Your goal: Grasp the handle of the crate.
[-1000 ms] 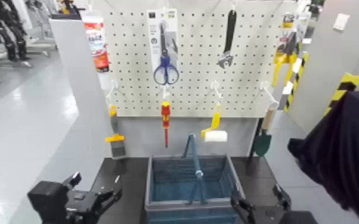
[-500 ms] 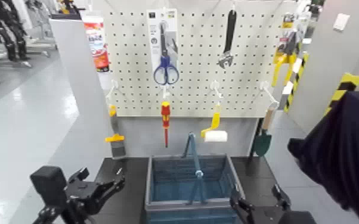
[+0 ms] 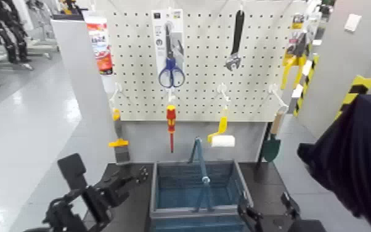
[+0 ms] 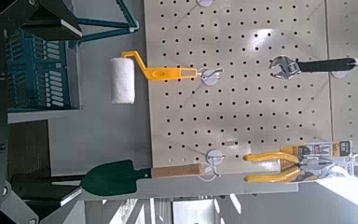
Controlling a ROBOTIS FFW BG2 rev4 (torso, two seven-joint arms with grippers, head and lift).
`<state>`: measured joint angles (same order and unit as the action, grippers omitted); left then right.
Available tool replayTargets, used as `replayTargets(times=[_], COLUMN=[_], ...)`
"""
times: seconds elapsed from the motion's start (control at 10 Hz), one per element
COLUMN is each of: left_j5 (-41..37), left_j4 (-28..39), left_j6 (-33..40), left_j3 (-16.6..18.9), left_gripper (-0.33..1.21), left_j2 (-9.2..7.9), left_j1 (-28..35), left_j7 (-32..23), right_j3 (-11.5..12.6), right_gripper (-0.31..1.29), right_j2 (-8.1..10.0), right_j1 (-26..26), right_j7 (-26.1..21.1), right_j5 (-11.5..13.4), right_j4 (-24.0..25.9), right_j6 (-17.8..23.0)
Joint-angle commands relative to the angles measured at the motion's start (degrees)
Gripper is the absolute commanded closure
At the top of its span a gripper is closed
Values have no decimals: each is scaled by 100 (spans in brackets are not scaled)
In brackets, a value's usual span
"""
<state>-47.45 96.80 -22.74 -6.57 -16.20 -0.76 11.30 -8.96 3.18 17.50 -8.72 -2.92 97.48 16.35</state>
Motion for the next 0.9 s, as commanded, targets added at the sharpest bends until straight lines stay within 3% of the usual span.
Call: replayTargets(times=[0.1,0.5,0.9], left_j5=[-1047,-2515,-3288], left_j4=[-645,-1796,-3044], left_j6=[-451,-917,-1207], left_j3=[-503,-1382,-1971], left_gripper=[5,5,7], left_j2=[-244,-499,-323], left_j1=[-697,-1778,-2710], left_j7=[241,839,1445], right_j3=[-9,-36,-89], right_gripper=[14,14,14], right_j2=[-10,-28,-28], right_j1=[8,-1,-36], right_j7=[-7,-7,2], right_j5=[-25,-60,-104], right_j4=[-27,-80,-133], right_j6=[26,79,149])
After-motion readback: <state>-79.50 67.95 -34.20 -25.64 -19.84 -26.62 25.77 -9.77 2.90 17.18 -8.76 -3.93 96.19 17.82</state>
